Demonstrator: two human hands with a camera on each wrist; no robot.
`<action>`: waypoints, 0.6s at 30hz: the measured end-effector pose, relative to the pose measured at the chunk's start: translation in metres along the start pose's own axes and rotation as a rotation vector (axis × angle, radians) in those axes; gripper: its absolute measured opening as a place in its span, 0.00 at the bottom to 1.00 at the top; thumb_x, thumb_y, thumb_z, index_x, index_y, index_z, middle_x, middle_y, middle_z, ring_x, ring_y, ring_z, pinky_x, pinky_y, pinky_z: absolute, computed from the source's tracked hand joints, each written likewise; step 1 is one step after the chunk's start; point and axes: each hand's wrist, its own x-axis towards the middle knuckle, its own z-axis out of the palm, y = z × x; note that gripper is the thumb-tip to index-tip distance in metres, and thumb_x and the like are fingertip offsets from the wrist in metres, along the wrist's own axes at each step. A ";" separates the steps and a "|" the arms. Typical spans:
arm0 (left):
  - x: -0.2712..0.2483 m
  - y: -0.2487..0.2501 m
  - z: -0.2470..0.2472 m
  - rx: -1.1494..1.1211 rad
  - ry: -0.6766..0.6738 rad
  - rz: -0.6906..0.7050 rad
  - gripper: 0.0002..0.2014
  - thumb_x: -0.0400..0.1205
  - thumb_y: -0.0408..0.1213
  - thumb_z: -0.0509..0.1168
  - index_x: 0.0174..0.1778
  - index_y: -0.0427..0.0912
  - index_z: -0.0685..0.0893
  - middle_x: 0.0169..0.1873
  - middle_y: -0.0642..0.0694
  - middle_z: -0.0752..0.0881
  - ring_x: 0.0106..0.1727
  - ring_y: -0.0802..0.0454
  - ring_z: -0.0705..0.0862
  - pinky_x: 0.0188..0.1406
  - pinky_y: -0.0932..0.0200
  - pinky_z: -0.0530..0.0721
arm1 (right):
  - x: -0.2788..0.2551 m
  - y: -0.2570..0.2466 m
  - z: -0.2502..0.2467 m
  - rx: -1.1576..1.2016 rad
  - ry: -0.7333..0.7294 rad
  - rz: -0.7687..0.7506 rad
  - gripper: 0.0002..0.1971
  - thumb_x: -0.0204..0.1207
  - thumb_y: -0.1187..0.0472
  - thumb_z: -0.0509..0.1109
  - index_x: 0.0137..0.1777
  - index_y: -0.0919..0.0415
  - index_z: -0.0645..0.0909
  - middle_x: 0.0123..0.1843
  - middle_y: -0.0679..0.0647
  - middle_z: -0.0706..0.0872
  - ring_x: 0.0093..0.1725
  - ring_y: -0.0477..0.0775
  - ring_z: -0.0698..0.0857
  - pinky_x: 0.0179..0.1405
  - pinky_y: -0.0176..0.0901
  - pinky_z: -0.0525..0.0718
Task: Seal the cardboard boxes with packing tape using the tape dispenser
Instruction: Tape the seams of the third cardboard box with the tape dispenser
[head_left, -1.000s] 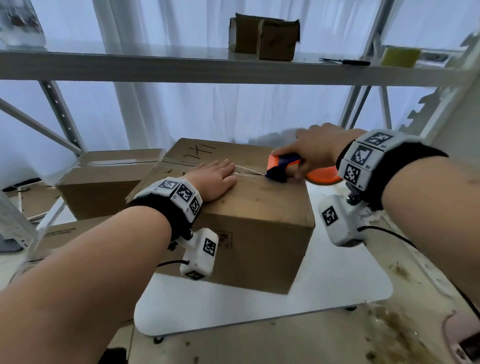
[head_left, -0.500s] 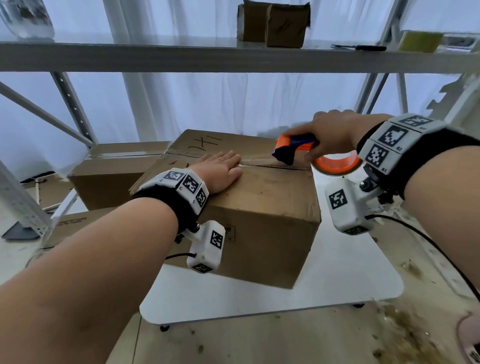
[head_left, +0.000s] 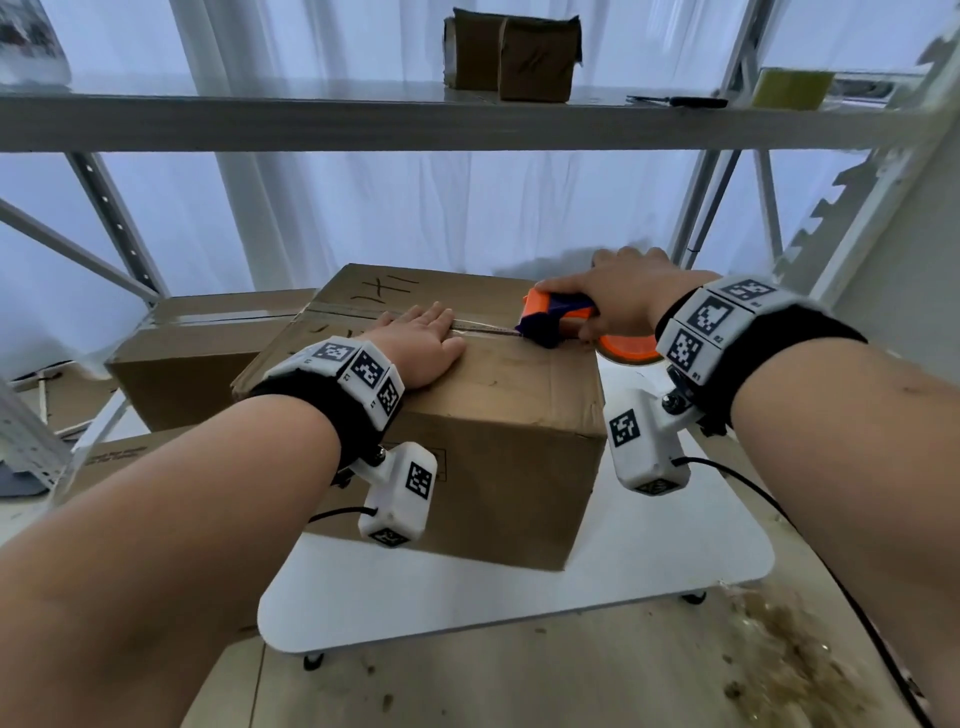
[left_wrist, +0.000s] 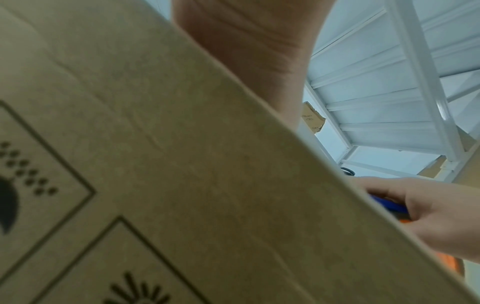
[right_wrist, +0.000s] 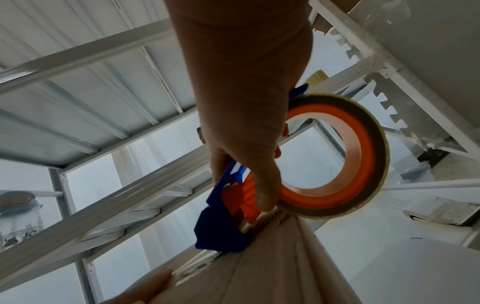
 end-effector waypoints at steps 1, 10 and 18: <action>-0.001 0.002 0.000 -0.008 0.001 0.000 0.29 0.88 0.52 0.39 0.84 0.46 0.44 0.84 0.50 0.42 0.84 0.53 0.42 0.82 0.49 0.39 | 0.000 0.001 0.001 0.006 -0.005 -0.001 0.35 0.79 0.43 0.66 0.81 0.31 0.51 0.66 0.56 0.73 0.66 0.62 0.72 0.62 0.57 0.70; -0.008 0.041 0.003 -0.028 0.001 0.150 0.27 0.89 0.49 0.39 0.84 0.43 0.47 0.84 0.47 0.45 0.84 0.53 0.43 0.81 0.52 0.40 | 0.002 -0.003 0.000 -0.020 -0.027 0.036 0.36 0.79 0.44 0.67 0.81 0.32 0.50 0.68 0.58 0.71 0.68 0.64 0.71 0.63 0.58 0.69; -0.008 -0.014 -0.003 -0.056 0.057 0.013 0.28 0.89 0.54 0.39 0.84 0.48 0.50 0.84 0.48 0.47 0.84 0.51 0.46 0.82 0.45 0.42 | 0.002 -0.015 -0.002 0.003 -0.037 0.104 0.37 0.77 0.52 0.71 0.80 0.35 0.53 0.67 0.60 0.73 0.67 0.66 0.74 0.62 0.59 0.74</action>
